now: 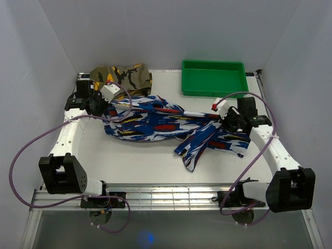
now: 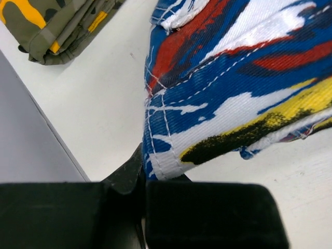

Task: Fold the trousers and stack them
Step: Flatten the trousers out

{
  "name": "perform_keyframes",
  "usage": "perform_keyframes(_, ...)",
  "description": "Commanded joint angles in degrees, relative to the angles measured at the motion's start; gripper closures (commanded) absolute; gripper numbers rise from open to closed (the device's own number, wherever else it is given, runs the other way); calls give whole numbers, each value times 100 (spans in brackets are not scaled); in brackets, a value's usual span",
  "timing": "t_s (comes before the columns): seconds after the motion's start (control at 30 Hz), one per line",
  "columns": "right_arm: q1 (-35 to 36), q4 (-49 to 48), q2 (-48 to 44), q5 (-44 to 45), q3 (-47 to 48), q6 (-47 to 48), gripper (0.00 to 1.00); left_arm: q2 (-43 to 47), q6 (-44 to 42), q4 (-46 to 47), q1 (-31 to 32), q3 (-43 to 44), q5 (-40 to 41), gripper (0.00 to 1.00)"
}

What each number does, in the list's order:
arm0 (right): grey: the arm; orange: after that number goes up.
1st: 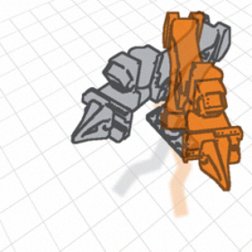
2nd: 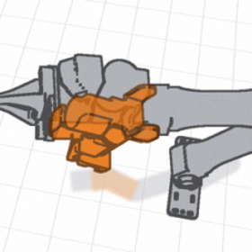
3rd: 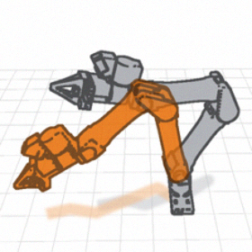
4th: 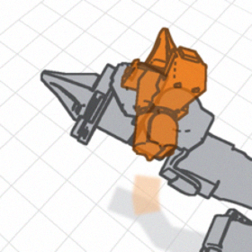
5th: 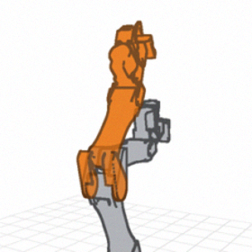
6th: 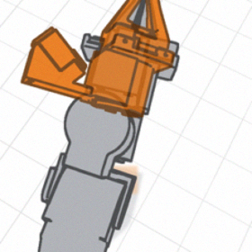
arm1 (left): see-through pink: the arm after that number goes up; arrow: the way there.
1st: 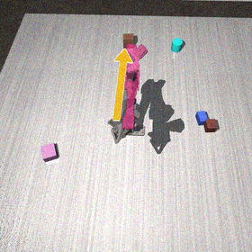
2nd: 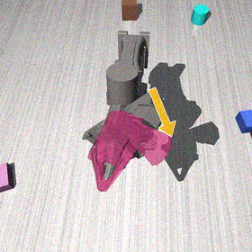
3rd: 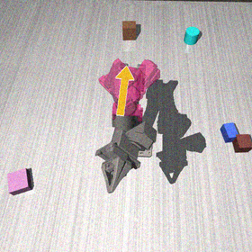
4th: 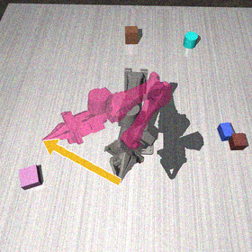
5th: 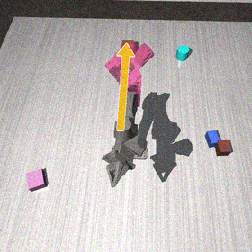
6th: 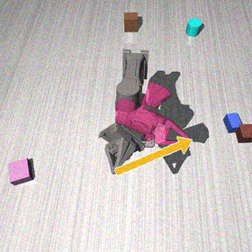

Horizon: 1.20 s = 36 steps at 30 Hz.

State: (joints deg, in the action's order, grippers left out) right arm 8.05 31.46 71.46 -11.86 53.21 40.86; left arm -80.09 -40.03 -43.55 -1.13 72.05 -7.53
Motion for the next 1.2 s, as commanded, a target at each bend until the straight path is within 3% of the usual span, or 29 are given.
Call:
perform_keyframes(0.0,-471,271,-326,940,-293,1080,92,257,-540,-83,-494,56,261,100)
perform_keyframes(0.2,-1192,369,-168,992,-434,1819,92,328,-875,-145,-906,-314,7,100)
perform_keyframes(0.33,-1412,614,218,870,64,1847,92,179,-814,-189,-1003,-350,-47,100)
perform_keyframes(0.37,-1421,781,358,652,232,1820,87,152,-726,-215,-1012,-332,-73,100)
perform_keyframes(0.5,-1421,1607,640,-8,1111,1435,28,56,-463,-426,-1012,-157,-398,100)
perform_keyframes(0.57,-1421,2036,781,-263,1410,917,22,-15,-331,-549,-1012,-86,-530,100)
perform_keyframes(0.7,-1447,2636,808,-615,1851,-225,21,-269,231,-795,-1012,186,-574,100)
perform_keyframes(0.93,-1526,2443,597,-774,1245,-1633,18,-709,1067,-1112,-1012,380,-636,100)
perform_keyframes(1.07,-1570,2532,1070,-2123,946,-1836,27,-911,1505,-1182,-1012,432,-610,100)
perform_keyframes(1.17,-1448,2112,1299,-2776,675,-2274,26,-1122,1822,-1322,-1021,476,-592,100)
